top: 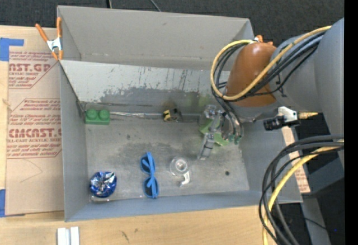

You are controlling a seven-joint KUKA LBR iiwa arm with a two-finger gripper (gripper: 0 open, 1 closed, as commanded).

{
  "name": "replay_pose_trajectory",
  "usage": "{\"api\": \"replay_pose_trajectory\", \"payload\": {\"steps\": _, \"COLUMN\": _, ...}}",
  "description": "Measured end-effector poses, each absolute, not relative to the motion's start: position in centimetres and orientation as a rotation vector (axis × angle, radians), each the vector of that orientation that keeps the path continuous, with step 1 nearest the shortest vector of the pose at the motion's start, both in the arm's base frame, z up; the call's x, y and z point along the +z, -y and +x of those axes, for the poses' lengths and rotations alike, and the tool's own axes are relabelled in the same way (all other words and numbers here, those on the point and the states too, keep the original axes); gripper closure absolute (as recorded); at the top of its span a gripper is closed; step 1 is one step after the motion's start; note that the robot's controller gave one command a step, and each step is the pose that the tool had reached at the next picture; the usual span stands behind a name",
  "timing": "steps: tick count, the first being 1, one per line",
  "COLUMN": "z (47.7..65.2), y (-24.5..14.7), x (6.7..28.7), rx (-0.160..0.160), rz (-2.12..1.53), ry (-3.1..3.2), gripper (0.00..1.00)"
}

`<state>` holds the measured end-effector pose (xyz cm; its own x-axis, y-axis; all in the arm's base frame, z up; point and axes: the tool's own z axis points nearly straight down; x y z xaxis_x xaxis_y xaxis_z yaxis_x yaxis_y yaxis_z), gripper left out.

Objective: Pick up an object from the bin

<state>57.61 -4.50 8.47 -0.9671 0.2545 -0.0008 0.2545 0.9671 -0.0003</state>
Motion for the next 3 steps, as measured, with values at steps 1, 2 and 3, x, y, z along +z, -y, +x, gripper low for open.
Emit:
{"api": "replay_pose_trajectory", "payload": {"steps": 1, "z": 56.7, "y": 10.5, "x": 7.5, "rx": -0.002, "rz": 0.225, "ry": -3.126, "gripper": 0.00}}
{"api": "replay_pose_trajectory", "payload": {"steps": 2, "z": 58.9, "y": 15.6, "x": 7.3, "rx": -0.004, "rz": -0.220, "ry": -3.122, "gripper": 0.00}}
{"api": "replay_pose_trajectory", "payload": {"steps": 3, "z": 59.0, "y": 15.5, "x": 7.5, "rx": -0.002, "rz": -0.217, "ry": -3.121, "gripper": 1.00}}
